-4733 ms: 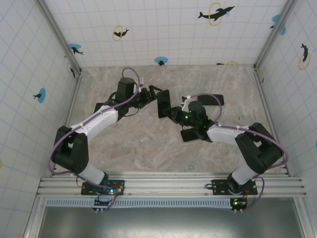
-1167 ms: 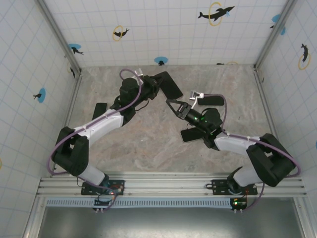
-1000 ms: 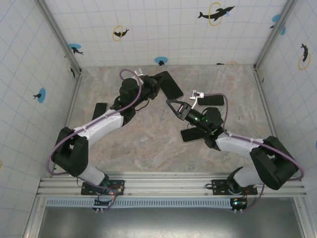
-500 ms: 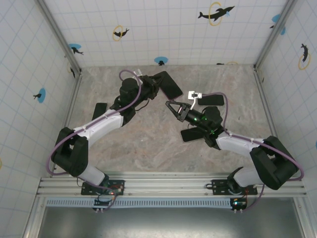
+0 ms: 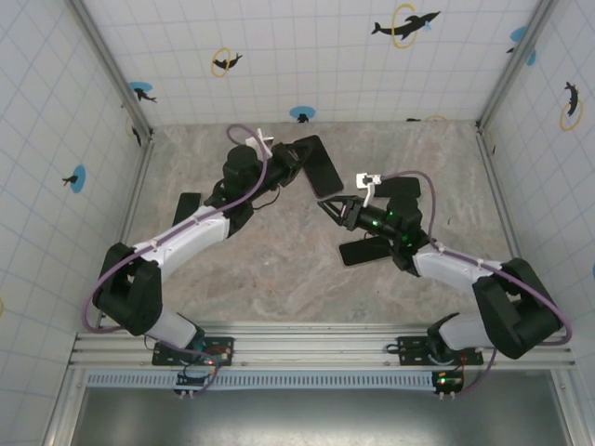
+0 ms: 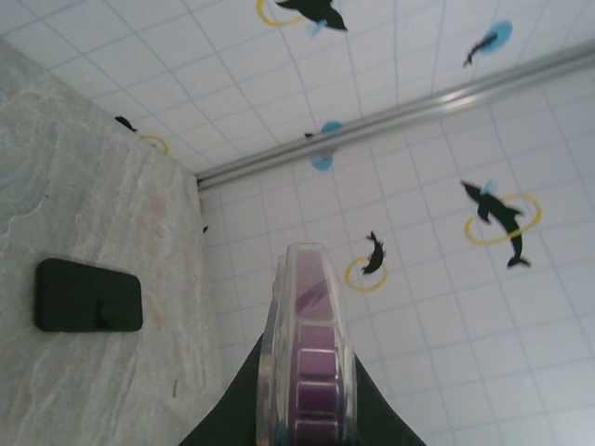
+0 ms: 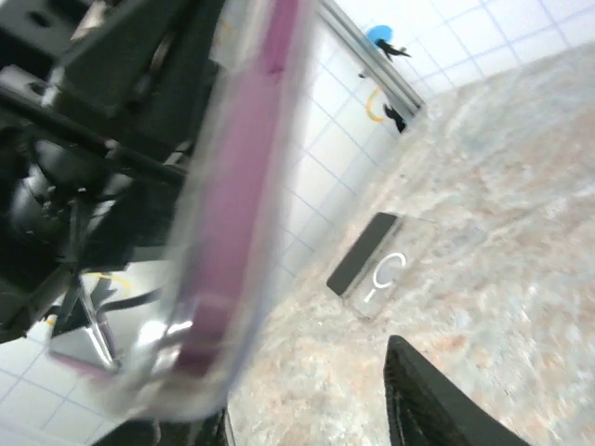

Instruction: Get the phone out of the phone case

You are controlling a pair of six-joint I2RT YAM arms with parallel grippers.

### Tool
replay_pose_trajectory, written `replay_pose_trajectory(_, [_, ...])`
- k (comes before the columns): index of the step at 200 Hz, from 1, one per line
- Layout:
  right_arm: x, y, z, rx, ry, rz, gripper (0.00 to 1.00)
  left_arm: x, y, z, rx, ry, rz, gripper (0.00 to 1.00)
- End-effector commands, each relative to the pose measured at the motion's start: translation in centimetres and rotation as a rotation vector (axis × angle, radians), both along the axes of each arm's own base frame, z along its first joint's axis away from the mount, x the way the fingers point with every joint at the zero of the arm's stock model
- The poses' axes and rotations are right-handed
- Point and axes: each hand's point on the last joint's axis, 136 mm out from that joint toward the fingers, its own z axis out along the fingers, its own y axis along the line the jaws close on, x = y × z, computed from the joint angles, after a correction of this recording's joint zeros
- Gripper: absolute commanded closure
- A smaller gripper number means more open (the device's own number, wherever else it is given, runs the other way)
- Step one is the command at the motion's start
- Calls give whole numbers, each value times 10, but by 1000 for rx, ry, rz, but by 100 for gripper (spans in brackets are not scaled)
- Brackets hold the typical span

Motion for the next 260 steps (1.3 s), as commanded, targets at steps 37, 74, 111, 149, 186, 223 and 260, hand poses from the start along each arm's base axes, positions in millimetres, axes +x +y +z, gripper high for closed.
replay_pose_trajectory(37, [-15, -34, 19, -122, -214, 114, 43, -13, -5, 47, 85, -283, -119, 100])
replay_pose_trajectory(74, [-20, -40, 12, -201, -247, 205, 42, -19, -16, 51, 42, -331, -202, 100])
replay_pose_trajectory(111, [-24, -41, 15, -168, -259, 279, 42, -22, -27, 57, 23, -345, -277, 100])
replay_pose_trajectory(149, [-30, -38, 15, -182, -291, 356, 43, -27, -30, 60, 7, -373, -314, 100])
replay_pose_trajectory(186, [-29, -35, 19, -193, -337, 398, 48, -37, -34, 63, 23, -442, -367, 100])
replay_pose_trajectory(223, [-31, -35, 18, -224, -386, 416, 52, -44, -39, 54, 115, -529, -441, 100])
replay_pose_trajectory(260, [-33, -35, 17, -251, -436, 428, 55, -54, -39, 48, 177, -635, -483, 100])
